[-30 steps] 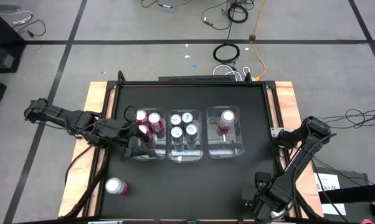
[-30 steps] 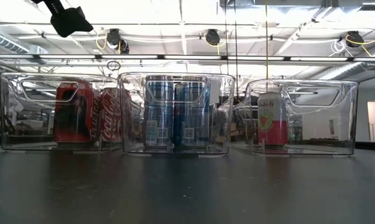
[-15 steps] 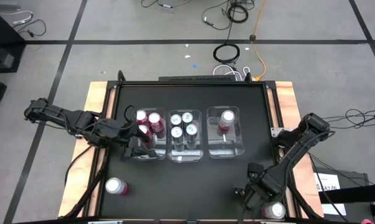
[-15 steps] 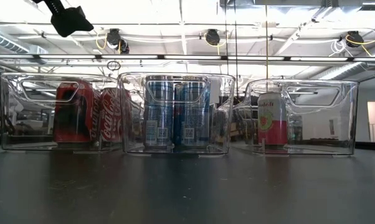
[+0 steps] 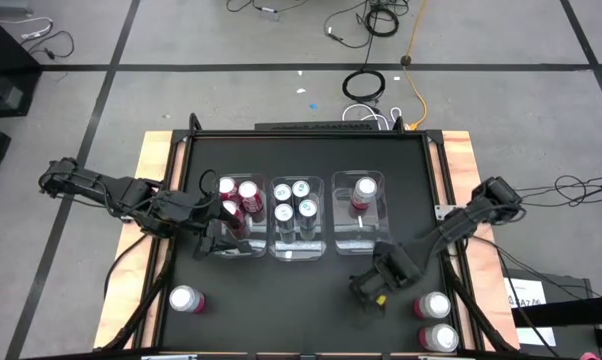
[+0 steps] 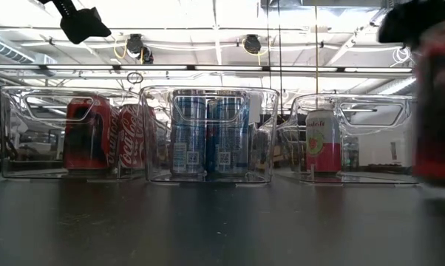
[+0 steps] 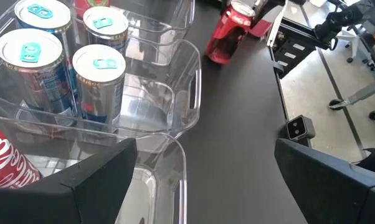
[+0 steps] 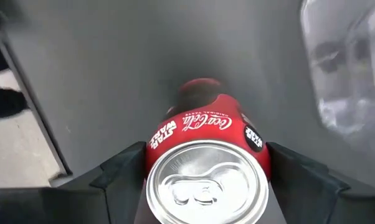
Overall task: Sort soda cans
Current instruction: Put the red soda can into the left transparent bin
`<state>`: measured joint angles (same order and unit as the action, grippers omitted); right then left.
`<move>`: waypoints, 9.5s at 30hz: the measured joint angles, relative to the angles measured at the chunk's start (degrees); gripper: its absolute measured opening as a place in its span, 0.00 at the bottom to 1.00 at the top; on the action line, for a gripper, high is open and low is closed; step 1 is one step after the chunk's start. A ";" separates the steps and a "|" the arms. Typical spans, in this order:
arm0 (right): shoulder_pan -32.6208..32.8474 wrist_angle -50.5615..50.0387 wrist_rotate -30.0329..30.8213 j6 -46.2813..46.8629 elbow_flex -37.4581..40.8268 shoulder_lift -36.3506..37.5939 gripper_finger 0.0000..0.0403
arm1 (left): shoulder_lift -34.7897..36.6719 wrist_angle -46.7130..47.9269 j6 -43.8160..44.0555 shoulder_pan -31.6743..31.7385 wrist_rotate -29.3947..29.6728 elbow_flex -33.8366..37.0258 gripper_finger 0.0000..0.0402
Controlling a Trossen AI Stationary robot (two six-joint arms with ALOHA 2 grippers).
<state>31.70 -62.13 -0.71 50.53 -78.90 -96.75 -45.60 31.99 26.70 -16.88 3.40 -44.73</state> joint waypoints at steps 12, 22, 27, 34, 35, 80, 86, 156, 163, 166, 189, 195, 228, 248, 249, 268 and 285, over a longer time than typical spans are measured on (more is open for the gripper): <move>-6.66 -13.22 0.42 -10.13 -22.60 -15.69 0.69 | 0.00 0.04 -0.02 0.00 -0.23 0.00 0.97; -10.54 -20.10 0.56 -14.04 -49.64 -32.62 0.70 | 0.00 0.04 0.00 0.00 -3.10 0.00 0.97; -11.41 -20.39 -1.85 -13.81 -55.22 -37.54 0.71 | 0.02 0.02 0.02 0.00 -3.91 0.00 0.97; -11.50 -19.73 -2.62 -13.76 -56.14 -39.01 0.71 | 0.01 0.07 0.02 0.00 -4.13 0.02 0.97; -11.52 -19.69 -2.62 -13.76 -56.14 -39.01 0.71 | 0.02 0.07 0.00 -0.01 -4.13 0.02 0.97; -11.99 -19.58 -2.47 -16.21 -56.06 -37.46 0.99 | 0.02 0.04 -0.02 0.00 -4.15 0.02 0.97; -12.78 -19.43 -2.09 -16.06 -56.06 -32.81 0.97 | 0.02 0.04 -0.02 0.00 -4.15 0.02 0.97; 13.12 25.13 35.18 12.84 15.35 17.04 0.97 | -42.18 -4.06 -7.31 -12.70 25.22 -33.01 0.97; 15.40 36.19 34.86 10.23 25.66 24.85 0.97 | -51.24 -0.91 -4.50 -12.66 22.33 -40.49 0.97; 16.08 36.28 34.84 8.35 25.86 26.17 0.97 | -54.68 -0.69 -4.47 -12.52 20.35 -43.14 0.97; 16.48 36.18 30.21 3.39 25.86 27.26 0.97 | -67.46 1.80 1.53 -11.21 18.11 -49.24 0.97; 16.41 36.18 28.86 2.96 25.86 27.23 0.97 | -68.05 2.14 1.49 -10.88 18.21 -49.24 0.97; 16.41 36.10 28.90 1.35 25.86 27.23 0.97 | -68.37 2.79 3.49 -10.45 17.18 -47.12 0.97; 16.41 36.59 28.93 1.26 25.86 27.23 0.97 | -72.00 0.97 6.04 -8.68 13.53 -46.86 0.97; 16.41 36.59 28.92 1.26 25.86 27.23 0.97 | -72.00 0.96 6.05 -8.68 13.53 -46.86 0.97; 16.41 36.59 28.97 1.26 25.86 27.23 0.97 | -72.00 3.24 6.05 -8.74 13.31 -48.88 0.77; 16.39 36.57 29.22 1.67 25.84 27.21 0.97 | -61.89 30.50 19.42 -7.21 16.83 -62.45 0.80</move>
<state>48.10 -25.56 28.50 52.21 -53.06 -69.54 -107.49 62.49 46.12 -24.10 20.23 -107.18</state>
